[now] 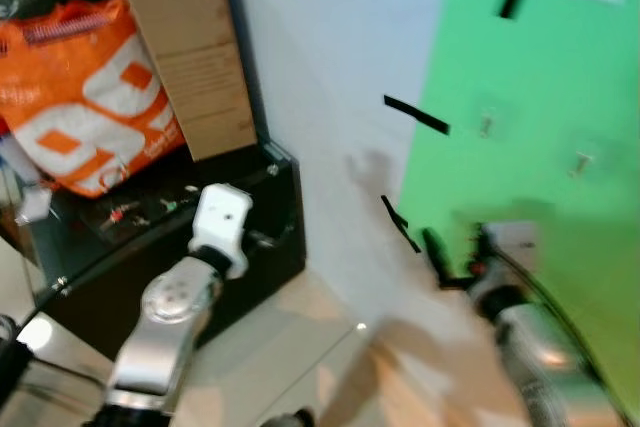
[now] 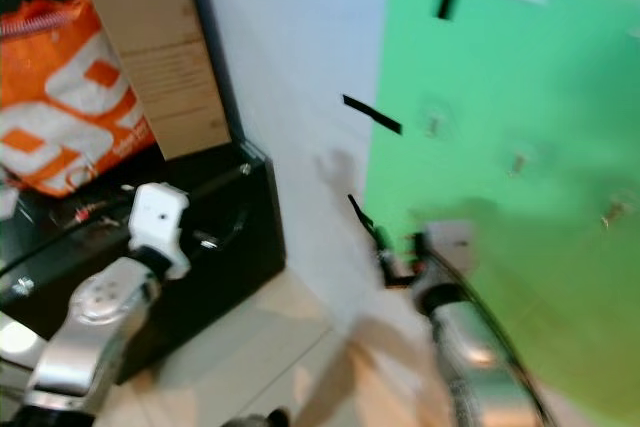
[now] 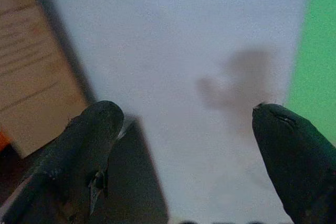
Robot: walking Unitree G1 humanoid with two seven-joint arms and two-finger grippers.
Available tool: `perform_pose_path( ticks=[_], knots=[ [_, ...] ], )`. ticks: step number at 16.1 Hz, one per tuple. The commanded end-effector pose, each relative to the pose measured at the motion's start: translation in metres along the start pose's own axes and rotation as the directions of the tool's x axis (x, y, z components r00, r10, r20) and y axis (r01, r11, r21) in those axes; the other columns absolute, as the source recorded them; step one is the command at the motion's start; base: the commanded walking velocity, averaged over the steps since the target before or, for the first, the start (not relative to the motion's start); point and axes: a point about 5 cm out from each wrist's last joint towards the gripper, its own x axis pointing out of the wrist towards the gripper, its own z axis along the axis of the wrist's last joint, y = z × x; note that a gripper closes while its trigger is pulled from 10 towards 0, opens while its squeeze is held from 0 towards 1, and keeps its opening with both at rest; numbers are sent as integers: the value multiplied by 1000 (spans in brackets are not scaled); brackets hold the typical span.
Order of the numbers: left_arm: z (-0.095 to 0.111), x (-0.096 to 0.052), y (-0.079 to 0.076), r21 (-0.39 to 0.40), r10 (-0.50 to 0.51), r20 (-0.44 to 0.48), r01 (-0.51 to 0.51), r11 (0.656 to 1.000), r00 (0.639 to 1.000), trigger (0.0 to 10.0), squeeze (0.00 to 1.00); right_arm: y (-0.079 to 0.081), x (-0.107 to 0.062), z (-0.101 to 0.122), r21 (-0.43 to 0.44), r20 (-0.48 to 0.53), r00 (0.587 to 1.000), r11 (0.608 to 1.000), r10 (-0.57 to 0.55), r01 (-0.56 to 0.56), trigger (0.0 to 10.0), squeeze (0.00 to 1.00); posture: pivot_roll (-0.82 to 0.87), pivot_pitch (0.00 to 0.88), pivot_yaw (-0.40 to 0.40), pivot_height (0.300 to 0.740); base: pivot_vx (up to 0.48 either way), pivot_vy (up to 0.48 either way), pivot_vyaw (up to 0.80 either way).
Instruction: Hang keys on a hook
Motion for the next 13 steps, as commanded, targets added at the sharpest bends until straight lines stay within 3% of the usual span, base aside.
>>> perform_pose_path(
  ticks=[1,5,8,10,13],
  knots=[
    [2,-1,1,3,13,4,-13,1000,1000,10000,0,-2,1,5,-24,19,1000,1000,-1,2,10000,1000,-58,0,41,740,0,0,800],
    [2,1,2,4,31,3,-31,1000,1000,10000,0,-5,2,10,-118,95,995,992,-29,40,10000,1000,-54,0,35,740,0,0,800],
    [5,3,5,-9,22,13,-22,1000,1000,10000,0,-12,6,7,-142,47,993,984,-104,110,10000,1000,-50,0,32,740,82,0,800],
    [6,5,5,-12,24,15,-24,1000,1000,10000,0,-11,9,10,-177,60,994,979,-96,105,10000,1000,-55,0,27,740,292,0,800],
    [3,8,6,-10,43,-3,-43,999,999,10000,0,-17,12,12,-218,86,985,962,-150,166,10000,1000,-60,0,15,740,316,0,0]
  ],
)
